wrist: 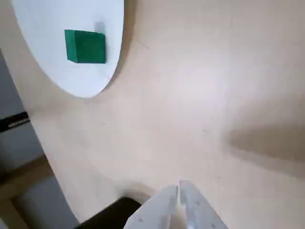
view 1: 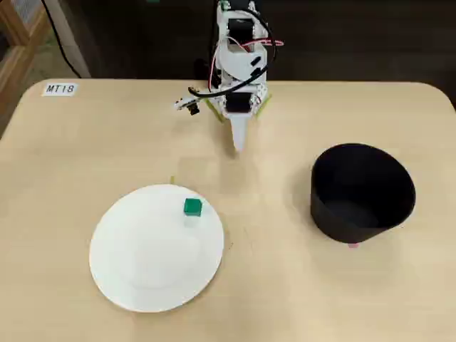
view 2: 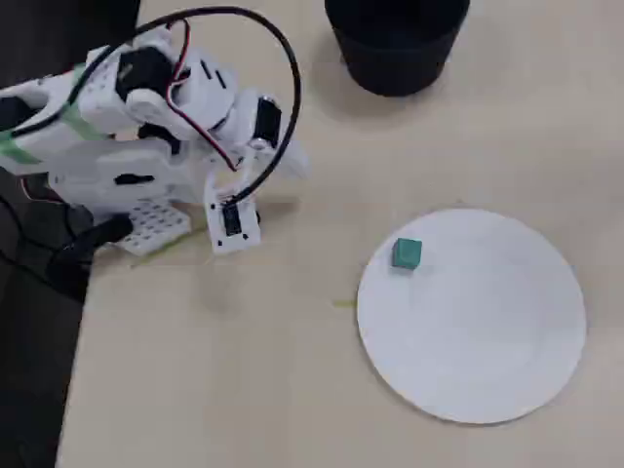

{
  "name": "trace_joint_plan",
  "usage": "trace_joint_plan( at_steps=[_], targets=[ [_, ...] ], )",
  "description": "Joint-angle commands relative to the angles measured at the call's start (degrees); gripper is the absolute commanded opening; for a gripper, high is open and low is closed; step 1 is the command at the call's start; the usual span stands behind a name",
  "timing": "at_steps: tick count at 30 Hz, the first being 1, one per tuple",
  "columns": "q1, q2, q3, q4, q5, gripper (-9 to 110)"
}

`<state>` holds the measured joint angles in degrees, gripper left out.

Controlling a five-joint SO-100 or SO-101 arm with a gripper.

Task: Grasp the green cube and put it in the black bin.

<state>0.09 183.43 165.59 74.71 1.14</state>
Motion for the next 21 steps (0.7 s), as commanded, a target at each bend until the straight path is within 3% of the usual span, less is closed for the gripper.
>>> trace_joint_plan(
  at_steps=[1, 21],
  targets=[
    [0.4, 0.3, -0.2, -1.4, 0.3, 0],
    [0.8, 0.3, 0.1, -2.6, 1.4, 0]
  ],
)
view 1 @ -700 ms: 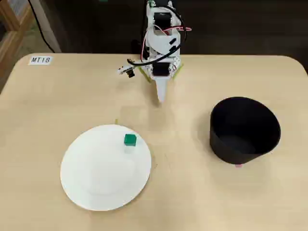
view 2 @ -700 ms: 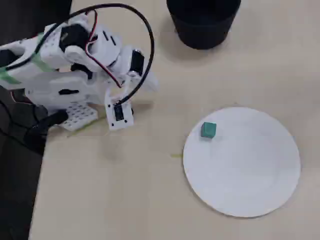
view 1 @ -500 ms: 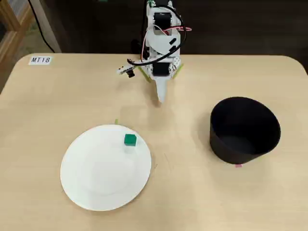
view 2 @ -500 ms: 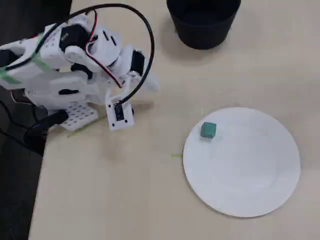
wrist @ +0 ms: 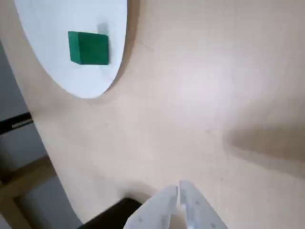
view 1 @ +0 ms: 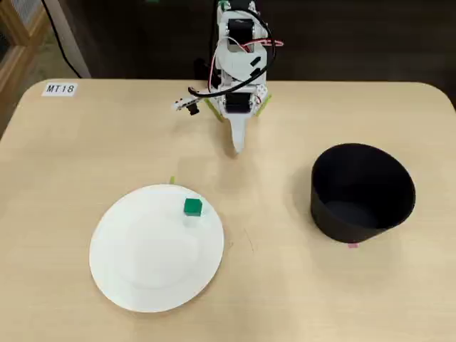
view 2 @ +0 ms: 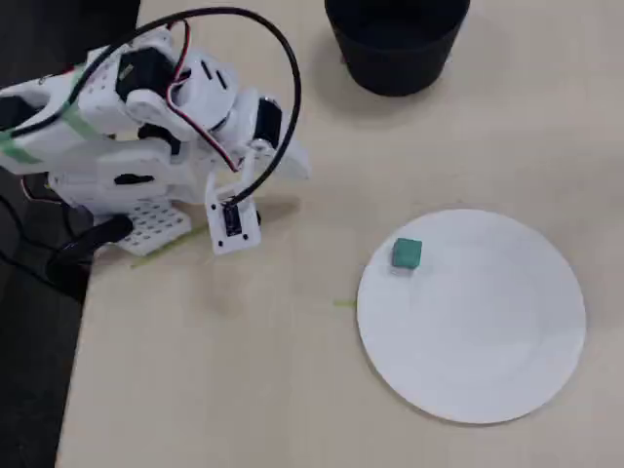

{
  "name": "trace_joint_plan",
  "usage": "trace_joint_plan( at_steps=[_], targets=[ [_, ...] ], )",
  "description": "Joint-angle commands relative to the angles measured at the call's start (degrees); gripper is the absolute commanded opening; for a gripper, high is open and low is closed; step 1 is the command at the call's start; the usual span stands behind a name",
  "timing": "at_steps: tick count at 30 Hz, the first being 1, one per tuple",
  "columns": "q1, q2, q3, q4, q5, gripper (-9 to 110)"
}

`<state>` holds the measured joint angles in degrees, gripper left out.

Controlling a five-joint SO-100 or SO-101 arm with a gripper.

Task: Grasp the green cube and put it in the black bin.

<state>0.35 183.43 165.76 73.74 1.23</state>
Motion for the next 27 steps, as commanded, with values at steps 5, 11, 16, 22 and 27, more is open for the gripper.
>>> trace_joint_plan(
  at_steps=[5, 11, 16, 22, 27],
  targets=[
    [-3.8, -1.6, -15.0, -4.0, 6.5, 0],
    [-3.4, -32.5, -53.8, 4.8, 6.8, 0],
    [-3.6, -45.6, -68.9, 11.0, 6.7, 0],
    [-1.2, -62.2, -68.5, 11.4, 8.6, 0],
    [4.5, -75.2, -69.1, 11.3, 5.3, 0]
  ],
)
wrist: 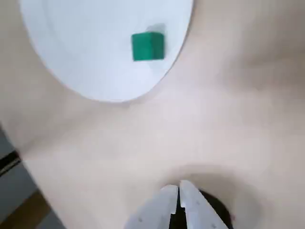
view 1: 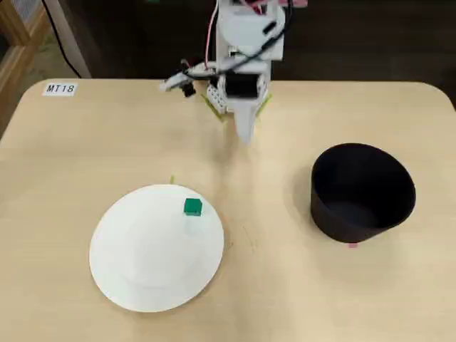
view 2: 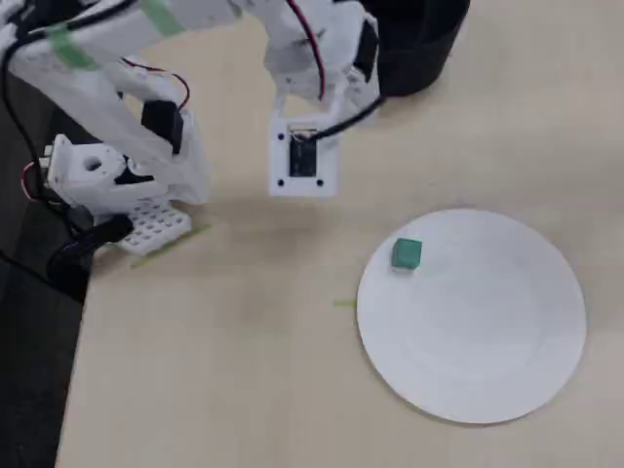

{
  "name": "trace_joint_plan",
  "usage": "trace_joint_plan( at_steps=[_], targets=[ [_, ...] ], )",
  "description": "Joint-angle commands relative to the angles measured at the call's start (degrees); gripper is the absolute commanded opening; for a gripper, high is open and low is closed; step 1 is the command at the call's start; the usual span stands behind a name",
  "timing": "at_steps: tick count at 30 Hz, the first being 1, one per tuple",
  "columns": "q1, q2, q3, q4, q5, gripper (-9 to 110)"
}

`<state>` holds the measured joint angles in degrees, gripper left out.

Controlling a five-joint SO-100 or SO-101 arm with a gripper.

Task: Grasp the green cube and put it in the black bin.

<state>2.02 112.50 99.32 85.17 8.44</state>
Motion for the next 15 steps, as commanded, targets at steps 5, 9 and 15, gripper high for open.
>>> trace_joint_plan(
  at_steps=[5, 9, 15],
  targets=[
    [10.2, -7.6, -2.0, -0.8, -9.3, 0],
    [13.7, -8.7, -2.0, -2.7, -12.2, 0],
    [13.8, -11.4, -2.6, -6.8, -13.6, 0]
  ],
)
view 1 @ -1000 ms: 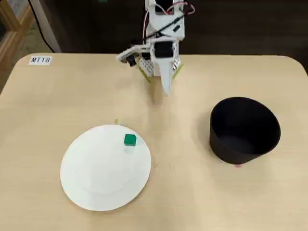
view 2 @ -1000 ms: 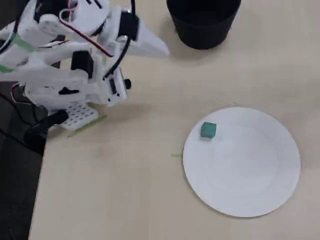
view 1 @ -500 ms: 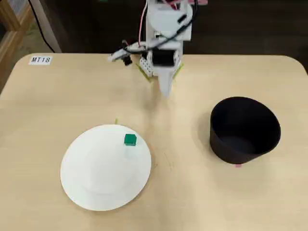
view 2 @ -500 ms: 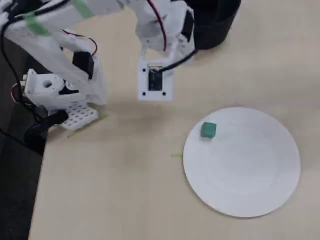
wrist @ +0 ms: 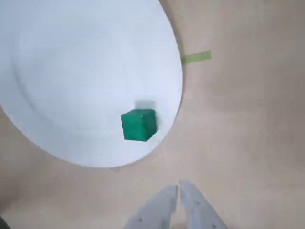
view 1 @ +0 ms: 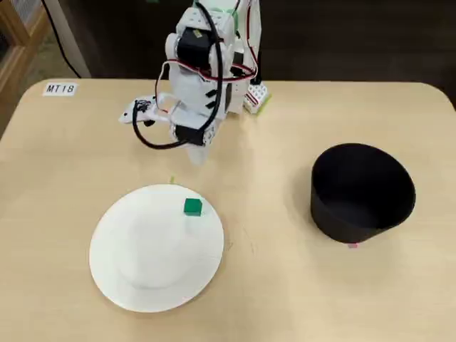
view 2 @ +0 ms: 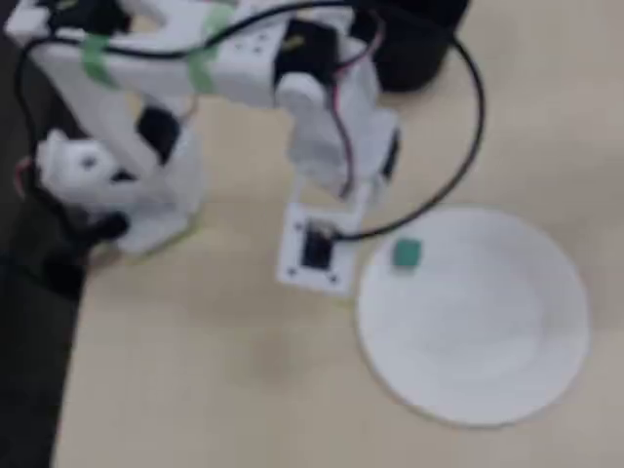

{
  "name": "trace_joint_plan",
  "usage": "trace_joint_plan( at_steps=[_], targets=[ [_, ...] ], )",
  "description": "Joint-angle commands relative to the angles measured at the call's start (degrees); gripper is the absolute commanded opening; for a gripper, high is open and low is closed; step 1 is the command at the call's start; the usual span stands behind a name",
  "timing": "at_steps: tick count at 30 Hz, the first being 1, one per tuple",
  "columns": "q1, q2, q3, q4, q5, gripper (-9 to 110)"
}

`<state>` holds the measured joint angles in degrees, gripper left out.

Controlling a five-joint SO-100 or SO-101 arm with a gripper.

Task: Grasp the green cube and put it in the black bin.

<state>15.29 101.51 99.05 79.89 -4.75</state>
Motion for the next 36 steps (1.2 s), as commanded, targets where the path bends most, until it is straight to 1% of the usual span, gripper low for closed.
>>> trace_joint_plan(
  at_steps=[1, 2, 5, 6, 8, 10, 14, 29, 36],
  targets=[
    [0.4, -1.0, -2.4, -1.9, -0.5, 0],
    [0.3, -1.6, -2.5, -2.5, -0.8, 1],
    [0.1, -2.5, -2.4, -2.6, -2.6, 17],
    [0.1, -2.8, -2.5, -2.6, -3.2, 21],
    [0.2, -3.1, -2.5, -3.3, -3.8, 24],
    [0.3, -3.7, -2.5, -4.4, -4.3, 25],
    [0.5, -5.2, -2.5, -6.2, -4.5, 22],
    [1.0, -11.4, -2.5, -9.6, -6.2, 30],
    [0.8, -14.5, -3.0, -10.7, -6.1, 31]
  ],
)
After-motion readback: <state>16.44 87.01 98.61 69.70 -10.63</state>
